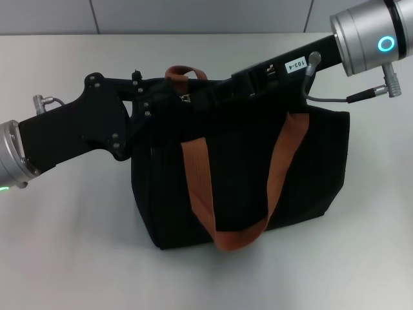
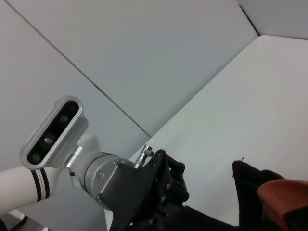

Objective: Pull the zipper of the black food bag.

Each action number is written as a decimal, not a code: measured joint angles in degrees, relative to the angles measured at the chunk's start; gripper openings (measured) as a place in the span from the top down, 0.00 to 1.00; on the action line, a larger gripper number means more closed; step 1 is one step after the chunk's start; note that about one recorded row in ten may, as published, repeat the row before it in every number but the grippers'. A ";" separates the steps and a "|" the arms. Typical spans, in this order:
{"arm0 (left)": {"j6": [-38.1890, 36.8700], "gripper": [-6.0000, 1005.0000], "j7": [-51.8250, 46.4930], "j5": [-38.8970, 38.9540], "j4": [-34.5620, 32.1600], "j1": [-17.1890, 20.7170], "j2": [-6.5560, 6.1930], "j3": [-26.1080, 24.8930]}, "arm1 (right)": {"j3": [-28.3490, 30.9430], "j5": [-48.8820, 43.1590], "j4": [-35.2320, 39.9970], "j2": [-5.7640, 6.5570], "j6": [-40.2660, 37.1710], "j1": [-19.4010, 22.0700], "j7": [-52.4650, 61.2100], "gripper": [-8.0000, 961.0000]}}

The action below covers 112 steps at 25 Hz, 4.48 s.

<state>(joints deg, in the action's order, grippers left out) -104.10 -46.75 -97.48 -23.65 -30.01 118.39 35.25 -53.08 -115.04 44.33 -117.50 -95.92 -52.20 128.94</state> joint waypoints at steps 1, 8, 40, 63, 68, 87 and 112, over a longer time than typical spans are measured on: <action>0.00 0.95 0.00 0.00 0.00 0.00 0.00 0.00 | 0.00 0.08 0.09 0.01 0.01 0.08 0.00 0.93; 0.04 0.95 0.00 0.01 0.00 0.13 0.00 0.00 | 0.07 0.26 0.14 0.09 -0.03 0.18 0.00 0.94; -0.41 0.95 0.00 0.01 0.00 0.76 -0.07 0.00 | -0.51 -4.25 3.69 -0.26 0.86 0.85 3.93 0.99; 0.06 0.95 0.66 0.30 -0.18 1.30 -0.08 -0.20 | -4.81 -19.56 12.77 -0.73 1.21 -2.04 18.66 0.99; 0.07 0.95 0.68 0.27 -0.18 1.43 -0.09 -0.36 | -4.56 -21.97 15.65 -0.66 0.02 -1.74 21.06 0.99; 0.48 0.95 0.52 0.40 -0.17 1.54 -0.27 -0.53 | -3.41 -31.16 28.32 -0.64 -4.96 0.11 26.03 0.97; 0.71 0.94 0.20 0.38 -0.17 1.71 -0.27 -0.35 | 10.36 3.59 24.89 1.55 -6.95 11.61 5.34 0.86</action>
<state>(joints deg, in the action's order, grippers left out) -103.39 -46.56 -97.10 -23.82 -28.30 118.12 34.89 -42.72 -111.45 69.22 -115.95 -102.87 -40.59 134.28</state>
